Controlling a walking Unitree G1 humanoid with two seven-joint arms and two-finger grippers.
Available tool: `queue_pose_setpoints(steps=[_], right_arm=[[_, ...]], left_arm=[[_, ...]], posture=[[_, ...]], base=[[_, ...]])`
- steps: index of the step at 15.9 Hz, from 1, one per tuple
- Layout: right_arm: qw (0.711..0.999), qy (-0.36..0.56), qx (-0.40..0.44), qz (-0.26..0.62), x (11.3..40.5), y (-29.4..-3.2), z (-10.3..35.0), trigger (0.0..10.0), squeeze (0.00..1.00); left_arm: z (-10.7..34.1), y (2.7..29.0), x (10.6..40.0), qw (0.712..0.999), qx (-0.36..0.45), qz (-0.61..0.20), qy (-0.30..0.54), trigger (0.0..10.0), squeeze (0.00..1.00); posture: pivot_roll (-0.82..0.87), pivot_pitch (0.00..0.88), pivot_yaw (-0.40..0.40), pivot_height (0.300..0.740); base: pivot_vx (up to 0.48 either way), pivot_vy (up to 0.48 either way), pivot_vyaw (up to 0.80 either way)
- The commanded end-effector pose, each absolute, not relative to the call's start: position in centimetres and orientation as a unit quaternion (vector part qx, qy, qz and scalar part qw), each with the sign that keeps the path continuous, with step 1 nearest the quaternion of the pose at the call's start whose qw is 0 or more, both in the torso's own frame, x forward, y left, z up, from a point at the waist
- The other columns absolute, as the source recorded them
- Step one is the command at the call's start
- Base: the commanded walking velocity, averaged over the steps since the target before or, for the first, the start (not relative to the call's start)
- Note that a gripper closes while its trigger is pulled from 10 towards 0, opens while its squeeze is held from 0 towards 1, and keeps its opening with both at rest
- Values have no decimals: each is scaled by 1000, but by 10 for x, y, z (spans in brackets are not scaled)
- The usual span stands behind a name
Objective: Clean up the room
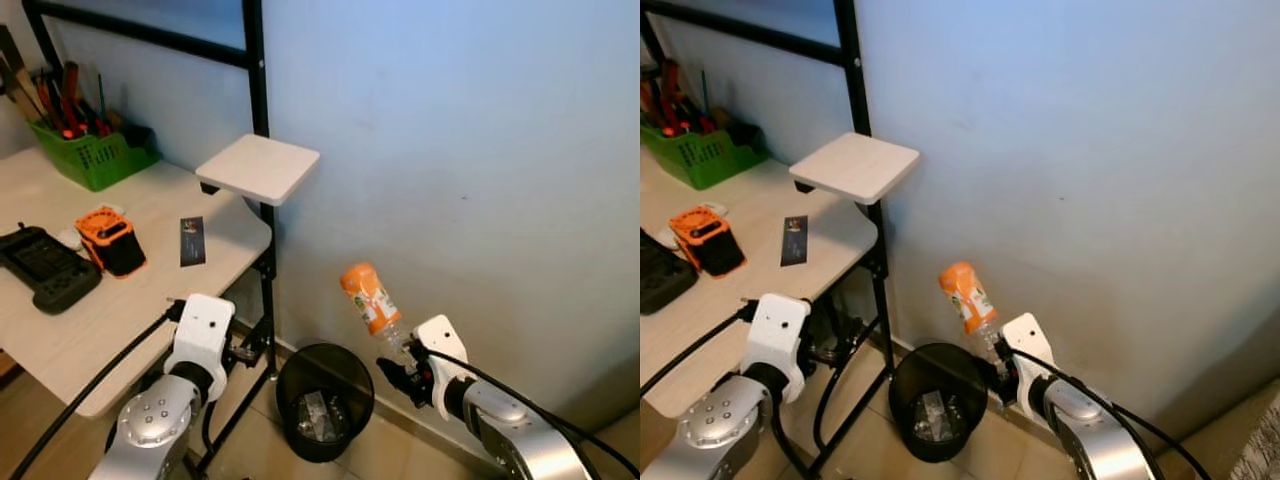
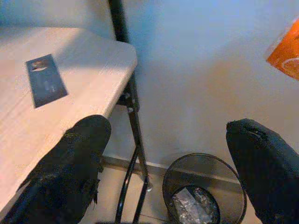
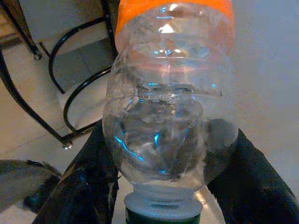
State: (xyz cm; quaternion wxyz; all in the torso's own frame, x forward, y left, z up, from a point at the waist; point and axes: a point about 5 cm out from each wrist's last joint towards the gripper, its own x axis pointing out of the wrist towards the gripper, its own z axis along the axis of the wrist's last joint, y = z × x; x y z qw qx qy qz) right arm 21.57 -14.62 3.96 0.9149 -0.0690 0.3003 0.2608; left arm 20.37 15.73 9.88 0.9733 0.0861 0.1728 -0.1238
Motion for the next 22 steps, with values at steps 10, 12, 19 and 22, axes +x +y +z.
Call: queue_pose_setpoints(steps=[10,12,19,22], right_arm=[[882,320,-157,309,224,-142,31,10000,0],[865,346,-187,312,228,-141,20,10000,0],[763,453,-304,346,238,-122,-34,10000,0],[761,460,-320,329,245,-115,-38,10000,0]], left_arm=[[94,148,200,947,99,-227,205,10000,0],[90,145,195,926,112,-278,229,10000,0],[92,149,196,859,121,-399,297,10000,0],[93,150,197,852,126,-406,306,10000,0]], posture=[[-31,0,-28,740],[-28,0,-36,740],[-17,0,-51,740],[-12,0,-58,740]], base=[[231,0,160],[0,0,0],[0,0,0],[0,0,0]])
